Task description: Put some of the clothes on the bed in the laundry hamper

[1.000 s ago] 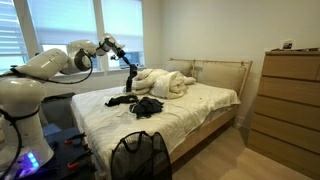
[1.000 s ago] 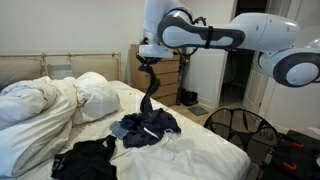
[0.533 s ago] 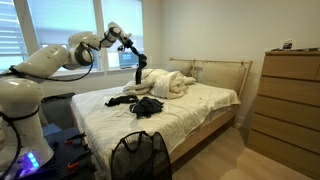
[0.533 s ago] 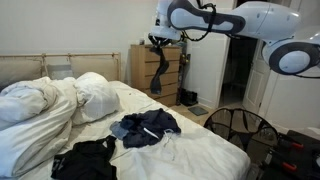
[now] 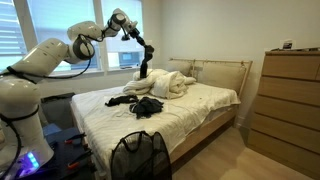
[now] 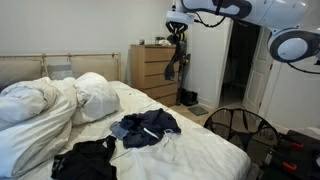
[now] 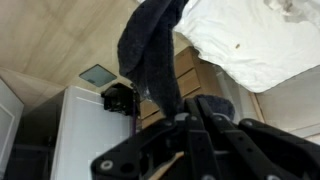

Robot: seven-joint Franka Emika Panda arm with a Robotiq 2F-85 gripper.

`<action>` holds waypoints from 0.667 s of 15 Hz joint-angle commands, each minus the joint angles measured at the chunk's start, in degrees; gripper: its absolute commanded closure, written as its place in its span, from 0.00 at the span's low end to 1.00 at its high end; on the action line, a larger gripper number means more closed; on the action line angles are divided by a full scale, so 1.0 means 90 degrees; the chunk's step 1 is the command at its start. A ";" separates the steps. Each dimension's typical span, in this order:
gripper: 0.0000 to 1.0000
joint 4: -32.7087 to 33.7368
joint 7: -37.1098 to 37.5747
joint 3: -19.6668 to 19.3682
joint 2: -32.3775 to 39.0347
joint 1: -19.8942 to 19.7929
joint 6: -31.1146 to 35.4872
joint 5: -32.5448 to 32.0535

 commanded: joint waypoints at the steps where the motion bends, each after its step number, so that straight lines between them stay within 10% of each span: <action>1: 0.99 0.0000 -0.0335 0.0270 -0.0428 -0.0285 -0.0955 0.0228; 10: 0.99 0.0002 -0.1254 0.0574 -0.1488 -0.0717 -0.1484 0.0320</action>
